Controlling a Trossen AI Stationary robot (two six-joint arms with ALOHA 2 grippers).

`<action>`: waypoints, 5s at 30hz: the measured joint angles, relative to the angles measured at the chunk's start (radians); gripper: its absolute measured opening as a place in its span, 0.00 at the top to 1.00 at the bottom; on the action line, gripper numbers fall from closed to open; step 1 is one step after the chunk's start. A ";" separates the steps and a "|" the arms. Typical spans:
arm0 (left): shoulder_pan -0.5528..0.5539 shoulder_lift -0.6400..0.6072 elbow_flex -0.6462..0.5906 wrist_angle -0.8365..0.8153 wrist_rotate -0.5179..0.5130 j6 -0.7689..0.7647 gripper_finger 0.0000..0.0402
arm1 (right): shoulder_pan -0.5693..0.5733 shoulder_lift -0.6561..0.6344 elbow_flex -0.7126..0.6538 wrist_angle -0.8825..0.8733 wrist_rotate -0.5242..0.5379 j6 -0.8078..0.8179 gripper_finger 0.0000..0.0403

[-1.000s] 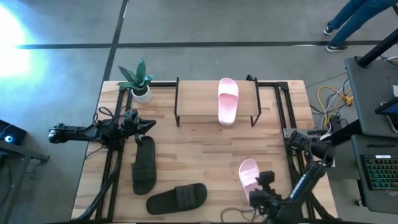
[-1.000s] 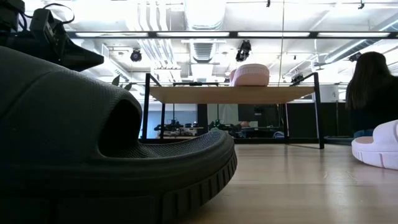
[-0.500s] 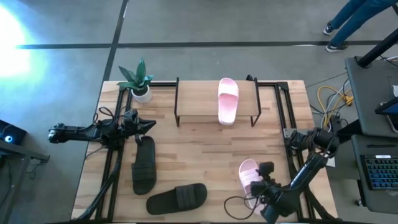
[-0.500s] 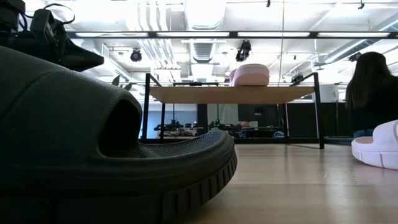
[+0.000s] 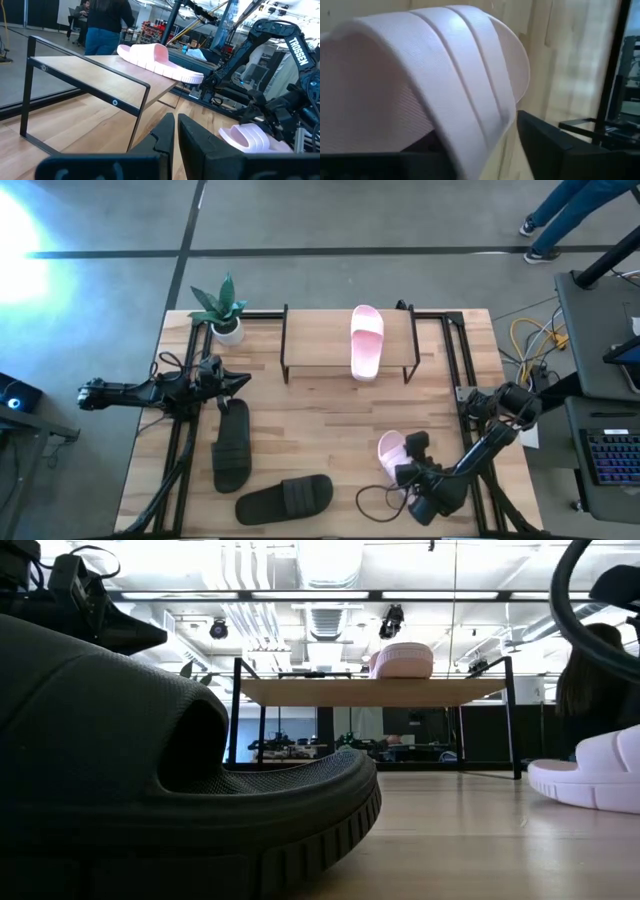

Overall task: Pick and place slides into the shelf
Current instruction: Put the pink slipper on the shelf, then adjust the pink slippers on the shelf

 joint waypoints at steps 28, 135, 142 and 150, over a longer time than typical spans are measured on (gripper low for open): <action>0.000 0.000 0.000 0.000 0.000 0.000 0.98 | -0.397 -0.332 0.375 0.082 0.444 -0.446 0.97; 0.000 0.000 0.000 0.000 0.000 0.000 0.98 | -1.062 0.186 0.964 -0.258 0.187 -0.636 0.63; 0.000 -0.001 0.000 0.000 0.000 0.000 0.98 | -1.036 0.129 0.965 -0.347 0.082 -0.530 0.66; 0.000 0.000 0.000 0.000 0.000 0.000 0.98 | -1.012 0.048 0.964 -0.406 0.053 -0.456 0.71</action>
